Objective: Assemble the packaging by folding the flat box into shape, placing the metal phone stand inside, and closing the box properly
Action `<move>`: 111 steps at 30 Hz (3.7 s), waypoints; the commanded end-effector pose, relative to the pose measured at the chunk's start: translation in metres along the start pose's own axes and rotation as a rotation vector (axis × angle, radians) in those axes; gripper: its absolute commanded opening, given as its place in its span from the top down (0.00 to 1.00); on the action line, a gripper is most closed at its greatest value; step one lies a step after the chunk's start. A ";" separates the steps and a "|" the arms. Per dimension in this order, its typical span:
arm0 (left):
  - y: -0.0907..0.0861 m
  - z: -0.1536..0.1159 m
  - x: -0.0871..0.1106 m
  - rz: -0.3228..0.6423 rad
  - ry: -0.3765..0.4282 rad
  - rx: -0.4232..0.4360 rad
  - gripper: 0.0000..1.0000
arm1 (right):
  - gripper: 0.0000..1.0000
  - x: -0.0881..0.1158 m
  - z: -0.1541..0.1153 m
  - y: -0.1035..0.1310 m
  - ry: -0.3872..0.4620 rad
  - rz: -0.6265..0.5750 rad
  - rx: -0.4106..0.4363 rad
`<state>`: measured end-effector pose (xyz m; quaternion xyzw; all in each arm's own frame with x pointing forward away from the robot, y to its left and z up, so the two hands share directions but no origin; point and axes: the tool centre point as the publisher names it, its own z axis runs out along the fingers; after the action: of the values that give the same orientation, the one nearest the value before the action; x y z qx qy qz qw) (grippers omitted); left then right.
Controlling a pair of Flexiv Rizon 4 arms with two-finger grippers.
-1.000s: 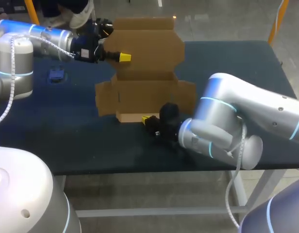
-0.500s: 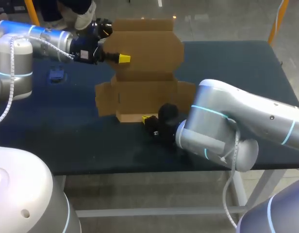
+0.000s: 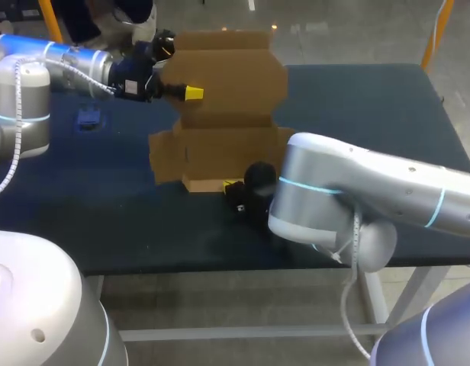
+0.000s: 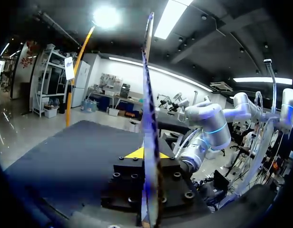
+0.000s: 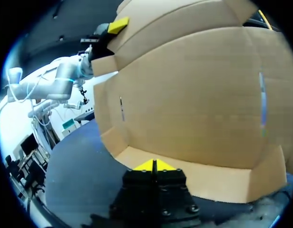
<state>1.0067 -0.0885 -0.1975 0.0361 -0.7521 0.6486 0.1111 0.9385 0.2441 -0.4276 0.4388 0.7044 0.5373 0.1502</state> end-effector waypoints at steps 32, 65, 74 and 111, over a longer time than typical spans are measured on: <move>0.010 0.017 0.055 0.047 -0.016 -0.045 1.00 | 1.00 0.001 0.006 -0.004 -0.144 0.013 -0.003; 0.045 0.027 0.081 -0.023 -0.037 -0.060 1.00 | 1.00 0.001 0.006 -0.004 -0.144 0.013 -0.003; 0.054 0.026 0.077 -0.038 -0.038 -0.076 1.00 | 1.00 0.001 0.006 -0.004 -0.144 0.013 -0.003; 0.059 0.025 0.073 -0.035 -0.043 -0.125 1.00 | 1.00 0.001 0.006 -0.004 -0.144 0.013 -0.003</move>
<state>0.9210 -0.0974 -0.2394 0.0565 -0.7909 0.5997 0.1076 0.9396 0.2445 -0.4280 0.4789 0.6896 0.5074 0.1942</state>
